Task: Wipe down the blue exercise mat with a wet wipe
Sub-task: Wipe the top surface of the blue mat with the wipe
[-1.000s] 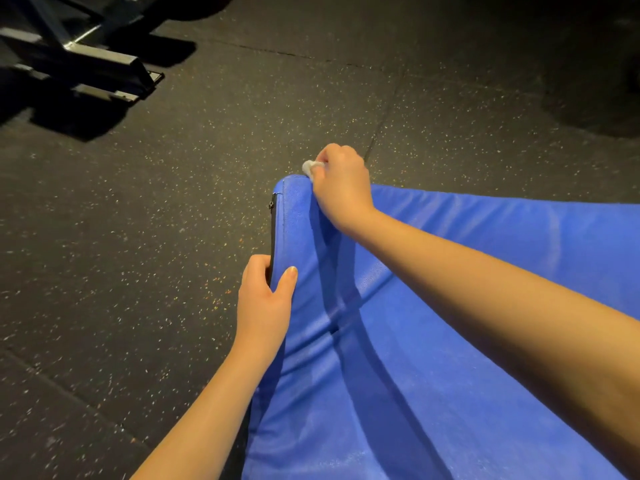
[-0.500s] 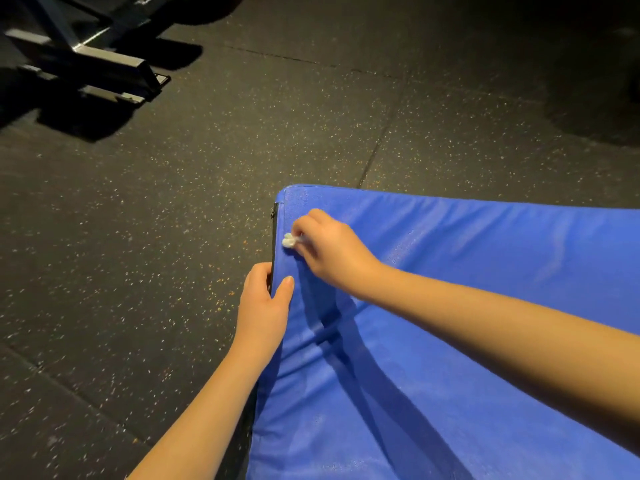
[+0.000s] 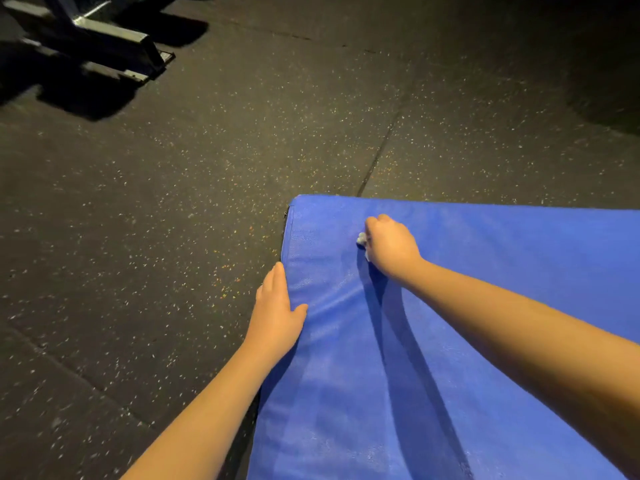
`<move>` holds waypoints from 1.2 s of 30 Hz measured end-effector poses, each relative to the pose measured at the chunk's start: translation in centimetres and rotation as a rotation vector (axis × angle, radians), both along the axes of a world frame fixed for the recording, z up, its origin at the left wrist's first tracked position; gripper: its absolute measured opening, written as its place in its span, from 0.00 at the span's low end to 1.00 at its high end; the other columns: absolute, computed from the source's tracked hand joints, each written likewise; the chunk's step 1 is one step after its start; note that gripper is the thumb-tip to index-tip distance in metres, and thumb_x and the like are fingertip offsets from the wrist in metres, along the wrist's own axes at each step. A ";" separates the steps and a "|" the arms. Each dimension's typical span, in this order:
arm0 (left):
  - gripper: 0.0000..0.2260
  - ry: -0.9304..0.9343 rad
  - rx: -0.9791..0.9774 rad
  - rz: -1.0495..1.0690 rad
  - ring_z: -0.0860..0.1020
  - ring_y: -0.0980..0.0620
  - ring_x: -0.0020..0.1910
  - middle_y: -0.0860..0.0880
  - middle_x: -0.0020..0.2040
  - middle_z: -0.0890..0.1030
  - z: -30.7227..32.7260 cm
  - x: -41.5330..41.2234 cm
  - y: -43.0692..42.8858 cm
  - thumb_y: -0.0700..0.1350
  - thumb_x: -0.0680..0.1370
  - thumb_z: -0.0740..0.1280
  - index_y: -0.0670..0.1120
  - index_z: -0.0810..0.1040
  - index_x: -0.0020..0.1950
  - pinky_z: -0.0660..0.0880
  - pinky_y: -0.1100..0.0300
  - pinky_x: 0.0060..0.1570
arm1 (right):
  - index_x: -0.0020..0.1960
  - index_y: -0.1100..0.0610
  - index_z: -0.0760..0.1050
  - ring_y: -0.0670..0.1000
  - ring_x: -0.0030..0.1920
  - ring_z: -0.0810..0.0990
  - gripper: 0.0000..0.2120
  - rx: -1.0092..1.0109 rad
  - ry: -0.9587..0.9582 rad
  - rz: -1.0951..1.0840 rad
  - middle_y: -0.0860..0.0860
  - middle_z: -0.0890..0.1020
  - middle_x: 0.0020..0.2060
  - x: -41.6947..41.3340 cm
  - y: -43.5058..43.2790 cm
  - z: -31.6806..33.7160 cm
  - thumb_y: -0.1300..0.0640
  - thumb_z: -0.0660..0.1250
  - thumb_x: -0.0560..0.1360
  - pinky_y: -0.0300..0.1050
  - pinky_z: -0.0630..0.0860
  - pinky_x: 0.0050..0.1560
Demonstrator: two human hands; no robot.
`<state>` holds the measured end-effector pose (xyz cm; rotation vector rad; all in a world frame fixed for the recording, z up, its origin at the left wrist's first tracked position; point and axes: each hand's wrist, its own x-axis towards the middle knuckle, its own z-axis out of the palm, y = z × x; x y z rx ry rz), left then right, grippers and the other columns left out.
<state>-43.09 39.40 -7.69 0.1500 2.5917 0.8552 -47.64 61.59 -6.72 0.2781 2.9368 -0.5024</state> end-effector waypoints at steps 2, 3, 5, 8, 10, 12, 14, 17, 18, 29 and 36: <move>0.35 0.057 -0.198 -0.119 0.49 0.46 0.77 0.46 0.79 0.47 -0.3 1.4 -0.5 0.50 0.79 0.64 0.45 0.48 0.79 0.51 0.53 0.74 | 0.50 0.63 0.72 0.63 0.44 0.75 0.06 -0.008 0.012 0.087 0.61 0.74 0.51 0.9 -0.5 -0.8 0.61 0.59 0.80 0.46 0.60 0.38; 0.35 0.084 -0.258 -0.157 0.46 0.47 0.78 0.47 0.79 0.43 -0.6 2.2 -0.9 0.53 0.80 0.63 0.45 0.46 0.79 0.49 0.54 0.74 | 0.51 0.64 0.73 0.63 0.45 0.76 0.07 -0.036 0.007 0.176 0.61 0.74 0.51 1.8 -1.3 -1.0 0.61 0.59 0.80 0.46 0.59 0.38; 0.34 0.093 -0.297 -0.175 0.44 0.49 0.78 0.48 0.79 0.40 -1.1 3.3 -1.4 0.55 0.81 0.58 0.46 0.43 0.79 0.45 0.55 0.74 | 0.51 0.64 0.74 0.64 0.45 0.76 0.08 -0.114 0.025 0.287 0.60 0.75 0.49 3.5 -1.9 -1.6 0.60 0.61 0.80 0.47 0.60 0.37; 0.29 0.180 -0.367 -0.214 0.53 0.46 0.77 0.46 0.79 0.51 -1.8 4.7 -2.2 0.55 0.82 0.54 0.42 0.54 0.78 0.53 0.50 0.74 | 0.54 0.63 0.74 0.63 0.45 0.76 0.13 -0.100 0.051 0.179 0.59 0.76 0.48 1.7 -1.0 -1.8 0.52 0.62 0.80 0.50 0.68 0.39; 0.28 0.225 -0.399 -0.247 0.66 0.44 0.73 0.44 0.74 0.66 -2.4 5.7 -2.9 0.55 0.78 0.53 0.40 0.67 0.73 0.64 0.47 0.68 | 0.54 0.64 0.74 0.63 0.47 0.76 0.13 -0.091 0.067 0.057 0.60 0.76 0.49 -0.1 -1.1 -1.9 0.53 0.62 0.80 0.52 0.72 0.43; 0.27 0.233 -0.398 -0.271 0.65 0.46 0.72 0.44 0.73 0.68 -3.1 6.9 -3.8 0.56 0.78 0.52 0.42 0.67 0.72 0.62 0.49 0.69 | 0.52 0.65 0.75 0.63 0.48 0.76 0.12 -0.103 0.060 0.072 0.60 0.76 0.49 -0.5 -2.8 -1.8 0.55 0.62 0.80 0.52 0.72 0.45; 0.26 0.252 -0.402 -0.277 0.62 0.48 0.72 0.45 0.74 0.67 -3.5 7.6 -4.4 0.56 0.81 0.48 0.43 0.63 0.73 0.58 0.51 0.67 | 0.50 0.63 0.77 0.62 0.49 0.77 0.11 -0.159 0.020 0.262 0.59 0.77 0.49 0.8 -5.5 -1.6 0.55 0.63 0.79 0.50 0.71 0.45; 0.27 0.280 -0.453 -0.301 0.64 0.47 0.72 0.45 0.74 0.66 -3.9 7.5 -4.5 0.57 0.82 0.44 0.42 0.64 0.74 0.58 0.49 0.67 | 0.52 0.62 0.77 0.61 0.49 0.77 0.10 -0.141 -0.089 0.564 0.58 0.77 0.50 1.7 -7.3 -0.8 0.56 0.62 0.79 0.46 0.66 0.41; 0.27 0.288 -0.472 -0.304 0.65 0.47 0.72 0.45 0.74 0.66 -3.9 7.5 -4.4 0.56 0.82 0.46 0.42 0.66 0.73 0.59 0.49 0.67 | 0.52 0.63 0.76 0.61 0.49 0.77 0.10 -0.104 -0.087 0.564 0.59 0.77 0.51 0.7 -7.1 -0.5 0.57 0.62 0.79 0.45 0.64 0.41; 0.27 0.295 -0.398 -0.281 0.59 0.47 0.75 0.45 0.76 0.62 -5.0 11.1 -5.8 0.56 0.81 0.50 0.43 0.60 0.75 0.55 0.48 0.69 | 0.46 0.64 0.77 0.63 0.43 0.76 0.06 -0.158 0.042 0.550 0.60 0.76 0.45 1.1 -10.2 -2.0 0.61 0.64 0.78 0.46 0.63 0.37; 0.28 0.300 -0.371 -0.257 0.60 0.47 0.75 0.47 0.77 0.61 -5.0 11.2 -5.6 0.55 0.78 0.54 0.43 0.62 0.75 0.57 0.45 0.69 | 0.45 0.64 0.76 0.63 0.42 0.76 0.06 -0.076 0.185 0.396 0.61 0.76 0.44 -1.1 -8.9 -2.1 0.62 0.63 0.78 0.47 0.62 0.36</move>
